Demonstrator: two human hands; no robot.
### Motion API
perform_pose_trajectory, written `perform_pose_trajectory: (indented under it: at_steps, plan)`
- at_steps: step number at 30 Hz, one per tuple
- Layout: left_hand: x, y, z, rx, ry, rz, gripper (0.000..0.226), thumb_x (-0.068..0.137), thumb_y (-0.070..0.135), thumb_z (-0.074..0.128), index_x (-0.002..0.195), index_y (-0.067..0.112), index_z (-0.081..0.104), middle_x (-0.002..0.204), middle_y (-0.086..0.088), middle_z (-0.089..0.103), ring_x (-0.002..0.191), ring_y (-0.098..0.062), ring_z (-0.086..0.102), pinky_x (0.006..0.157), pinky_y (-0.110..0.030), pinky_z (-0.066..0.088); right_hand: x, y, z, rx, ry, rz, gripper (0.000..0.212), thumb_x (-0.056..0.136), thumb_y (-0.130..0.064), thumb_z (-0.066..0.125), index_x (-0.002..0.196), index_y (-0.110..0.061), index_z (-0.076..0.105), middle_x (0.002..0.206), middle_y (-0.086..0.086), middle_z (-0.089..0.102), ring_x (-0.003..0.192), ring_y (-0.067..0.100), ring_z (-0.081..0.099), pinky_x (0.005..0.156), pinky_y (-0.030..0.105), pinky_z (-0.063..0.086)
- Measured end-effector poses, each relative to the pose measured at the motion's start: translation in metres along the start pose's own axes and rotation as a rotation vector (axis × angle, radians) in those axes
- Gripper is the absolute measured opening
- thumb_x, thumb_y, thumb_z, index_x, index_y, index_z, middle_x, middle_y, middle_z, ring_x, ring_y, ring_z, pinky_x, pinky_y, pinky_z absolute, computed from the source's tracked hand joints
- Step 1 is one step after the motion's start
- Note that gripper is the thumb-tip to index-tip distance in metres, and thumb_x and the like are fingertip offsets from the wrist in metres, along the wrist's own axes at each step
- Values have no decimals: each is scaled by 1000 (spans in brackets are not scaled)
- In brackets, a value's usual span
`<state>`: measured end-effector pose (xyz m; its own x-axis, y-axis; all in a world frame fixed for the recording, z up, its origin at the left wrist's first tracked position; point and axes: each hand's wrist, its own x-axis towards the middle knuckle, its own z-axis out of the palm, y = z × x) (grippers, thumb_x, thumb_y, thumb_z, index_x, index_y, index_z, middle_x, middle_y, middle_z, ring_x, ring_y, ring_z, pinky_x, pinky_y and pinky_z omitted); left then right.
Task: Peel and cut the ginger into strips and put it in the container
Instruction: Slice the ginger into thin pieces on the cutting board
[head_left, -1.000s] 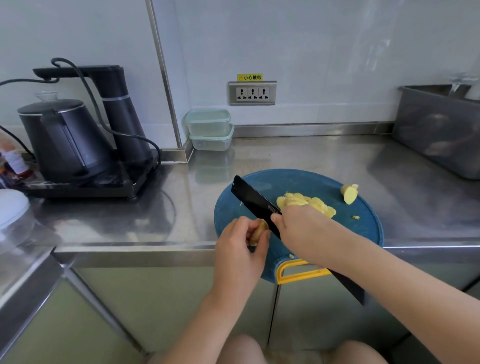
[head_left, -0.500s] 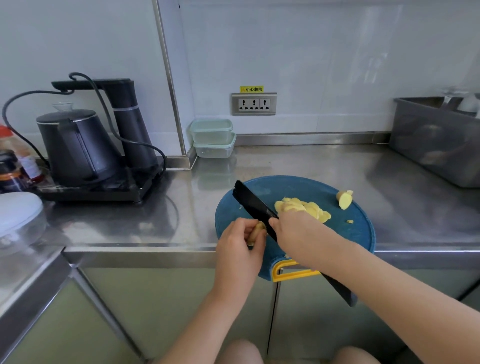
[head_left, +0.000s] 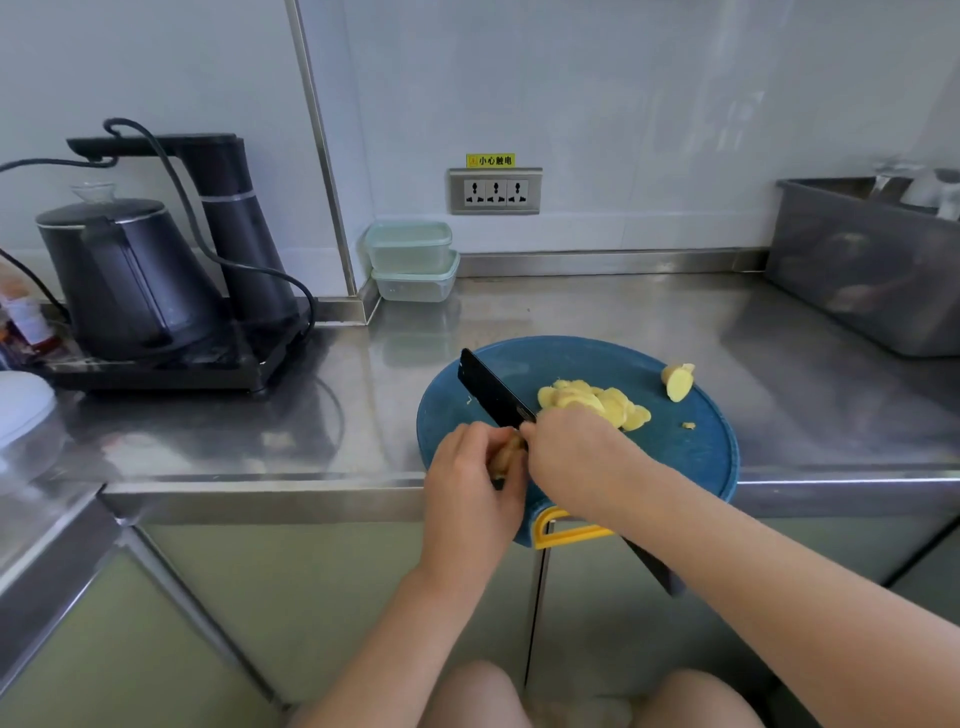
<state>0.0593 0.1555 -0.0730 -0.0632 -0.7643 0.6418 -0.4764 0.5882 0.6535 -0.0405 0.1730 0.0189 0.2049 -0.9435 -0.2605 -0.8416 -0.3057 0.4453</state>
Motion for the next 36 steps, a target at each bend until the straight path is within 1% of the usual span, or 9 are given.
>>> perform_pose_trajectory:
  at_steps: [5, 11, 13, 15, 17, 20, 27, 32, 36]
  plan:
    - [-5, 5, 0, -16, 31, -27, 12, 80, 11, 73, 86, 13, 63, 79, 5, 61, 75, -15, 57, 66, -35, 51, 22, 9, -4, 356, -47, 179, 50, 90, -11, 59, 135, 0, 39, 122, 14, 55, 110, 27, 56, 76, 31, 42]
    - [-7, 0, 0, -36, 34, -22, 13, 82, 15, 71, 90, 14, 62, 83, 6, 62, 77, -15, 59, 67, -37, 53, 17, 16, -3, 465, -123, 245, 51, 91, -11, 60, 136, -4, 38, 112, 10, 57, 110, 25, 57, 49, 25, 29]
    - [-8, 0, 0, -55, 33, -16, 11, 84, 20, 68, 91, 15, 62, 83, 8, 62, 78, -14, 59, 68, -37, 53, 15, 20, 5, 606, -16, 245, 24, 98, -16, 48, 121, -8, 48, 90, 6, 53, 101, 26, 61, 54, 26, 37]
    - [-8, -1, 0, -52, 34, -8, 11, 84, 19, 68, 92, 17, 60, 84, 8, 61, 79, -12, 59, 68, -37, 52, 9, 32, 9, 850, 34, 338, 23, 102, -26, 36, 102, -8, 51, 72, 5, 52, 71, 23, 63, 52, 28, 45]
    - [-8, 0, 0, -44, 37, 1, 16, 84, 14, 68, 94, 19, 58, 86, 9, 60, 81, -12, 59, 70, -36, 52, 3, 44, 13, 1057, 37, 370, 19, 101, -27, 41, 99, -11, 51, 62, 8, 53, 43, 17, 52, 42, 26, 47]
    - [-11, 5, -1, -8, 30, 50, 25, 84, 15, 62, 104, 26, 53, 90, 10, 58, 83, -11, 57, 71, -31, 51, -11, 60, 15, 1228, 9, 288, 7, 95, -18, 55, 92, -20, 49, 59, 6, 48, 36, 12, 41, 41, 23, 44]
    - [-14, 5, -2, -15, 33, 33, 18, 86, 28, 52, 99, 19, 60, 90, 8, 57, 81, -11, 57, 67, -33, 51, -27, 60, 18, 1317, 128, 358, 13, 95, -19, 54, 84, -15, 50, 54, 5, 46, 34, 16, 41, 42, 25, 43]
    - [-14, 6, 0, -65, 53, 29, 20, 87, 30, 53, 97, 15, 61, 88, 8, 60, 82, -14, 59, 68, -37, 52, -37, 30, 12, 1099, 216, 348, 30, 101, -30, 39, 75, -19, 44, 66, 3, 49, 41, 14, 47, 36, 22, 41]
    - [-15, 5, 2, -72, 51, 10, 15, 86, 25, 57, 96, 15, 61, 87, 8, 60, 81, -15, 59, 67, -39, 51, -37, 22, 12, 1101, 156, 328, 21, 102, -30, 38, 89, -16, 48, 74, 7, 53, 40, 15, 48, 35, 22, 42]
